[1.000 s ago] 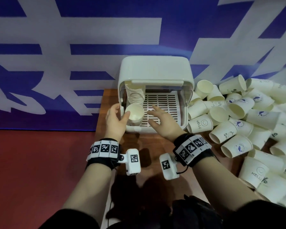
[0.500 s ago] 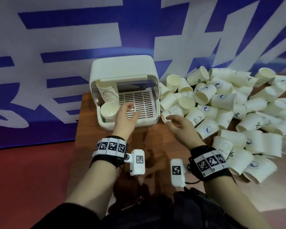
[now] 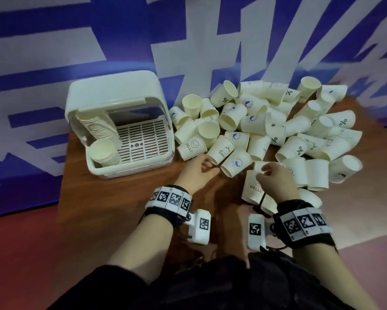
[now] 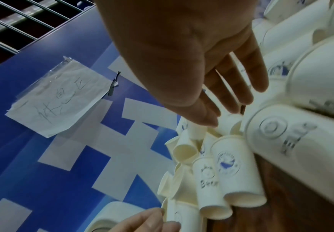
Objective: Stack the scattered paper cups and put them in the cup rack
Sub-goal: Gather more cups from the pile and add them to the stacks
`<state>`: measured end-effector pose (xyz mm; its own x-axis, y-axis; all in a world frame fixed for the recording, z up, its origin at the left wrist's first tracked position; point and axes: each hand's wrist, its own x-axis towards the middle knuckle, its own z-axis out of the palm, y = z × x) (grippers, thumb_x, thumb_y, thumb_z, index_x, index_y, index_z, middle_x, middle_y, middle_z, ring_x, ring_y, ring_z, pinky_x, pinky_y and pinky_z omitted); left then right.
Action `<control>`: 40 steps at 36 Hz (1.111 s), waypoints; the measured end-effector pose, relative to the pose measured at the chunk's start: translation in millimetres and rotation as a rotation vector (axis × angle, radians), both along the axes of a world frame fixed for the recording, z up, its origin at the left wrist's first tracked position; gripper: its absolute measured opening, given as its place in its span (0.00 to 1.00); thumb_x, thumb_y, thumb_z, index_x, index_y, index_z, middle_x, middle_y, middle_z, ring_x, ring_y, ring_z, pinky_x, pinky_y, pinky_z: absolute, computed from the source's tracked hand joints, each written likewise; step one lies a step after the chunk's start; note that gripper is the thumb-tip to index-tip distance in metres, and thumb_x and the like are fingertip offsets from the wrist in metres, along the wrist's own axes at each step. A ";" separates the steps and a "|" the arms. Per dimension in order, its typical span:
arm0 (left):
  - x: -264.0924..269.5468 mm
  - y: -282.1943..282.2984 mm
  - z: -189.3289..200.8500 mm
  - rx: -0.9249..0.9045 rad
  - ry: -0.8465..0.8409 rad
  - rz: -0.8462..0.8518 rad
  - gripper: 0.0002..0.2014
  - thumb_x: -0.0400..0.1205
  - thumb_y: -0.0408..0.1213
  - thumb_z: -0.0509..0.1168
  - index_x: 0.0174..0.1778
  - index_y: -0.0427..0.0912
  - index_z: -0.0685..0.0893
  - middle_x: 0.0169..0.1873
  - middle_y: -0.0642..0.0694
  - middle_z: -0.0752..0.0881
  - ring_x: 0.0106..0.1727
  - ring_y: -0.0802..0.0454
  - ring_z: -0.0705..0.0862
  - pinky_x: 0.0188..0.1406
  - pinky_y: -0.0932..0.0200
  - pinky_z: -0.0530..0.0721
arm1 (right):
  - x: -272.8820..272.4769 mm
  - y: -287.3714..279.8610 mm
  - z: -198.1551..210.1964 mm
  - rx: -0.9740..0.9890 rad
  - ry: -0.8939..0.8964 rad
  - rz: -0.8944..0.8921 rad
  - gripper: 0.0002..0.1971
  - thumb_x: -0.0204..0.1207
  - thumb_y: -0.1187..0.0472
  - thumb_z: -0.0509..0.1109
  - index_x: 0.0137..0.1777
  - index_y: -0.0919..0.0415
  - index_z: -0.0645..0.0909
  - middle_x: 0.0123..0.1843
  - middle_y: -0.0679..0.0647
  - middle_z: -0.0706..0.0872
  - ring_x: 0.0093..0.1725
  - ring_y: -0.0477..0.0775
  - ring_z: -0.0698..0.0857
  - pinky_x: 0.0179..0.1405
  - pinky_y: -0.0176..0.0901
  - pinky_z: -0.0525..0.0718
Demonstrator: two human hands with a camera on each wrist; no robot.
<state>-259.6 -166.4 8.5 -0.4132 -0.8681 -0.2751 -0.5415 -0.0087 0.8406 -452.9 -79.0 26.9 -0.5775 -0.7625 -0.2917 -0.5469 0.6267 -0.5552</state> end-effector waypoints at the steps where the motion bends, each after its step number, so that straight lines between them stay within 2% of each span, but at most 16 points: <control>1: -9.4 3.2 -1.5 0.012 -0.018 -0.022 0.17 0.78 0.43 0.72 0.61 0.45 0.79 0.49 0.52 0.82 0.51 0.56 0.81 0.59 0.57 0.80 | -7.3 5.0 -1.1 0.038 0.008 -0.017 0.18 0.74 0.62 0.66 0.63 0.64 0.77 0.57 0.61 0.85 0.56 0.61 0.83 0.53 0.49 0.79; 4: -34.2 13.3 -7.2 0.042 -0.097 -0.083 0.19 0.75 0.49 0.73 0.59 0.46 0.80 0.43 0.56 0.82 0.44 0.58 0.80 0.56 0.56 0.82 | -26.7 16.6 -6.6 0.124 0.058 -0.035 0.18 0.73 0.64 0.67 0.62 0.67 0.76 0.58 0.64 0.82 0.57 0.64 0.81 0.48 0.48 0.75; 6: -48.6 19.7 -10.7 0.055 -0.155 -0.132 0.23 0.75 0.53 0.72 0.61 0.45 0.79 0.44 0.56 0.81 0.46 0.57 0.81 0.58 0.55 0.83 | -38.7 22.3 -11.7 0.163 0.080 -0.040 0.15 0.72 0.63 0.67 0.57 0.68 0.76 0.57 0.66 0.82 0.54 0.66 0.81 0.44 0.47 0.75; 11: -78.0 35.2 -22.4 0.098 -0.236 -0.190 0.31 0.75 0.58 0.70 0.69 0.44 0.75 0.56 0.49 0.82 0.58 0.52 0.81 0.63 0.52 0.81 | -61.3 34.3 -26.5 0.226 0.075 -0.022 0.13 0.75 0.55 0.65 0.49 0.66 0.74 0.56 0.66 0.82 0.49 0.62 0.79 0.43 0.46 0.72; 15: -96.4 45.4 -26.4 0.129 -0.264 -0.221 0.40 0.75 0.59 0.70 0.78 0.42 0.65 0.67 0.44 0.78 0.67 0.48 0.78 0.67 0.52 0.77 | -65.5 41.4 -28.6 0.239 0.046 0.007 0.16 0.79 0.56 0.61 0.59 0.66 0.77 0.57 0.62 0.83 0.57 0.62 0.80 0.46 0.44 0.70; 18: -106.9 50.7 -30.9 0.103 -0.310 -0.242 0.44 0.75 0.59 0.69 0.80 0.40 0.60 0.71 0.41 0.76 0.71 0.45 0.76 0.70 0.50 0.75 | -65.6 43.9 -32.7 0.200 0.015 0.040 0.12 0.80 0.59 0.60 0.56 0.66 0.77 0.54 0.61 0.84 0.48 0.59 0.79 0.43 0.43 0.69; 20: -111.4 53.2 -34.9 0.090 -0.334 -0.242 0.45 0.74 0.59 0.70 0.80 0.40 0.59 0.72 0.40 0.75 0.72 0.44 0.75 0.71 0.47 0.74 | -65.5 44.8 -35.9 0.178 -0.008 0.047 0.11 0.79 0.61 0.59 0.55 0.66 0.78 0.52 0.62 0.85 0.46 0.59 0.78 0.43 0.44 0.71; 24: -114.2 56.1 -39.3 0.087 -0.357 -0.227 0.44 0.74 0.56 0.71 0.79 0.38 0.60 0.73 0.38 0.73 0.73 0.41 0.74 0.71 0.46 0.74 | -65.2 45.6 -38.2 0.174 -0.047 0.069 0.14 0.79 0.62 0.60 0.61 0.64 0.78 0.55 0.62 0.85 0.55 0.62 0.81 0.47 0.45 0.75; 27: -112.5 58.3 -42.4 0.112 -0.348 -0.226 0.39 0.74 0.53 0.71 0.75 0.40 0.63 0.70 0.39 0.77 0.69 0.41 0.77 0.67 0.45 0.77 | -65.3 44.7 -38.6 0.172 -0.077 0.081 0.14 0.78 0.62 0.60 0.62 0.62 0.78 0.55 0.60 0.85 0.54 0.61 0.82 0.52 0.50 0.81; 30: -109.0 58.6 -43.3 0.142 -0.314 -0.205 0.35 0.76 0.49 0.71 0.74 0.40 0.64 0.69 0.39 0.77 0.69 0.42 0.78 0.66 0.45 0.77 | -64.4 43.3 -39.1 0.159 -0.073 0.100 0.14 0.79 0.63 0.59 0.61 0.62 0.79 0.56 0.60 0.85 0.55 0.60 0.82 0.53 0.48 0.80; 36: -95.2 55.1 -43.8 0.187 -0.244 -0.142 0.37 0.77 0.42 0.71 0.78 0.39 0.62 0.71 0.41 0.75 0.71 0.46 0.75 0.65 0.55 0.74 | -60.1 37.8 -44.7 0.136 -0.106 0.141 0.13 0.79 0.63 0.59 0.60 0.61 0.80 0.56 0.56 0.84 0.53 0.55 0.81 0.48 0.43 0.75; 40: -83.2 50.4 -40.2 0.221 -0.201 -0.116 0.37 0.76 0.41 0.72 0.78 0.41 0.64 0.70 0.43 0.77 0.69 0.47 0.77 0.64 0.57 0.75 | -55.2 36.6 -47.9 0.103 -0.172 0.165 0.08 0.78 0.63 0.61 0.52 0.59 0.81 0.47 0.57 0.86 0.48 0.57 0.85 0.44 0.44 0.80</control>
